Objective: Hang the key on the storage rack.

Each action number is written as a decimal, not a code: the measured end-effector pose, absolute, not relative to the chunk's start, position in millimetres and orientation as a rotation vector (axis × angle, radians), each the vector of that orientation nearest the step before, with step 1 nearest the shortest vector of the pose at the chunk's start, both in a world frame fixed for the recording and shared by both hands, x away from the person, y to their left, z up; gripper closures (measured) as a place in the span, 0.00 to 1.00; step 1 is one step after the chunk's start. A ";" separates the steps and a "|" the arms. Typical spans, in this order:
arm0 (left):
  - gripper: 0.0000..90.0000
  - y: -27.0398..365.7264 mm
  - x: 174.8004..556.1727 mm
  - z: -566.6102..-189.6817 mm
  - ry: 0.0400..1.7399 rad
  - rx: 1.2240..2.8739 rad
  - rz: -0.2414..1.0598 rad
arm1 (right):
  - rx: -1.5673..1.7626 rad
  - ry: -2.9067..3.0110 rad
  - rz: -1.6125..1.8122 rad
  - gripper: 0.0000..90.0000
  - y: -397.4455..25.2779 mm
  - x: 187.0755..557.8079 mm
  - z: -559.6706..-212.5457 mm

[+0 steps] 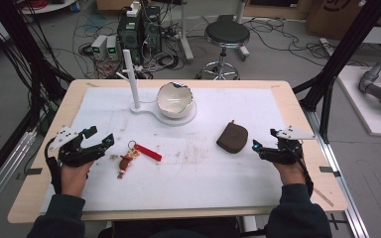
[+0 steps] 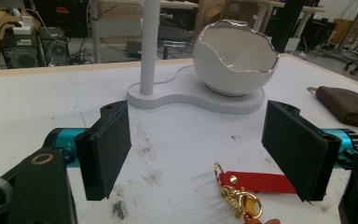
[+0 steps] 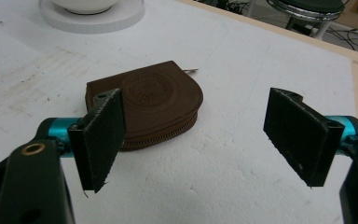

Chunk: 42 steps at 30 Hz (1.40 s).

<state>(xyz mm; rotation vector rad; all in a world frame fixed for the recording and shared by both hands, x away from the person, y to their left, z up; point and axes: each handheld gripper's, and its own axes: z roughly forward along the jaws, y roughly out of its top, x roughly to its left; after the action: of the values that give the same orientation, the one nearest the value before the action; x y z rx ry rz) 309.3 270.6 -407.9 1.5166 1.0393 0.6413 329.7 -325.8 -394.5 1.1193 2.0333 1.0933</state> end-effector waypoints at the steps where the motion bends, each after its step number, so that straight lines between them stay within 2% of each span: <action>1: 0.26 270.6 309.3 -407.9 1.039 1.517 0.641 | 1.121 2.033 1.096 0.23 -326.0 329.6 -394.4; 14: 0.26 266.0 322.9 -413.7 1.089 1.499 0.589 | 1.127 2.053 1.097 0.23 -325.2 329.3 -400.4; 22: 0.26 262.3 330.9 -419.5 1.117 1.565 0.555 | 1.120 2.065 1.076 0.24 -320.2 322.2 -401.1; 27: 0.46 257.4 339.6 -427.7 1.137 1.672 0.490 | 1.111 2.068 1.072 0.24 -316.1 323.0 -400.9; 31: 0.55 252.2 344.3 -432.7 1.157 1.714 0.431 | 1.109 2.083 1.069 0.24 -312.2 326.4 -402.8; 34: 0.59 245.5 347.9 -437.0 1.167 1.755 0.389 | 1.101 2.089 1.062 0.24 -311.1 326.2 -403.7; 38: 0.58 235.9 355.7 -438.4 1.167 1.790 0.347 | 1.102 2.081 1.071 0.24 -313.9 325.8 -403.3; 42: 0.56 226.5 356.5 -435.6 1.144 1.819 0.358 | 1.107 2.083 1.071 0.24 -313.3 324.9 -403.4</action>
<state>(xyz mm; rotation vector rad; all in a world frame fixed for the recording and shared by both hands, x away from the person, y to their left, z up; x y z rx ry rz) 356.5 226.5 -435.6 1.8194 1.1441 0.3583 324.9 -313.3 -403.4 1.1068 2.0830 1.0712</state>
